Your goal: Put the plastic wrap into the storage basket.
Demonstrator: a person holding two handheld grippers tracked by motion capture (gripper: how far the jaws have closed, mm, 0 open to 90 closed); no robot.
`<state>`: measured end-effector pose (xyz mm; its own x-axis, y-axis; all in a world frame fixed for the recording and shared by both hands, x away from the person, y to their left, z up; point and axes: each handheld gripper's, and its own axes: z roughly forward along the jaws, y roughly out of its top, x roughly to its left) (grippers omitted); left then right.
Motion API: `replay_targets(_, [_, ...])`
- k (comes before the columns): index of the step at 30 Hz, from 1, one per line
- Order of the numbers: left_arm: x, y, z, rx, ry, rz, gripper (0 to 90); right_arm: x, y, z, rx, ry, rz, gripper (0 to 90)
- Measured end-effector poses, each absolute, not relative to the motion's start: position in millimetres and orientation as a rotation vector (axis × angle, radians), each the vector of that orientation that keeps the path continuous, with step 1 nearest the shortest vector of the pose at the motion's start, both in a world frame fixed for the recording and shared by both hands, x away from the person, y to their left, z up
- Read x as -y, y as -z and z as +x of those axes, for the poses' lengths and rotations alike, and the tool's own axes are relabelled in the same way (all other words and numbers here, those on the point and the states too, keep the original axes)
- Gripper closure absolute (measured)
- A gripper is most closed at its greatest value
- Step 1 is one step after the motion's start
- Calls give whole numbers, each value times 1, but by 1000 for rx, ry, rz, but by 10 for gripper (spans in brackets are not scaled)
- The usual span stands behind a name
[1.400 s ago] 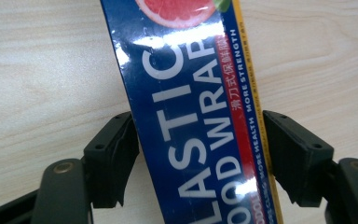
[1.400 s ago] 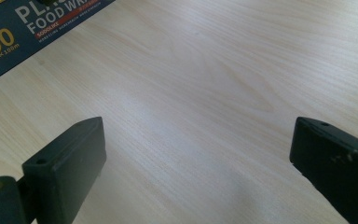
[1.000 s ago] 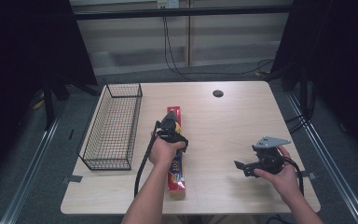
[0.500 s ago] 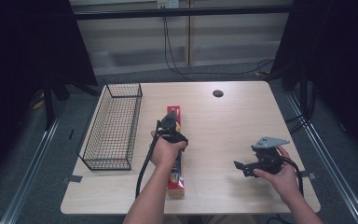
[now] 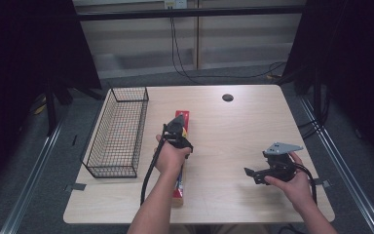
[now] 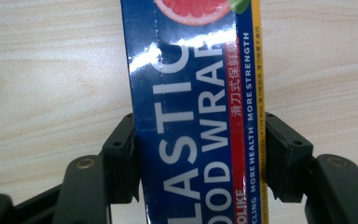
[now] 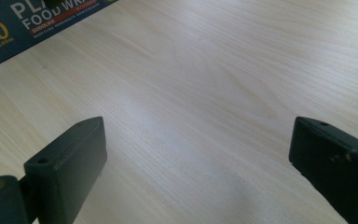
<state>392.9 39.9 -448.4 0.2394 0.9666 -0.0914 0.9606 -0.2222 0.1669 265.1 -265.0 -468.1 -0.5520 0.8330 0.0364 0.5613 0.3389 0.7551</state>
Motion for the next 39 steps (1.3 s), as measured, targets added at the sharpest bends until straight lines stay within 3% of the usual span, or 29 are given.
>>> replay_targets(16, [-46, 445, 393, -1825, -29, 2340, 437, 265, 467, 265, -2251, -1063, 1222, 38])
replay_targets(39, [-72, 393, 397, -1789, 29, 2353, 441, 263, 466, 265, -2270, -1081, 1180, 14])
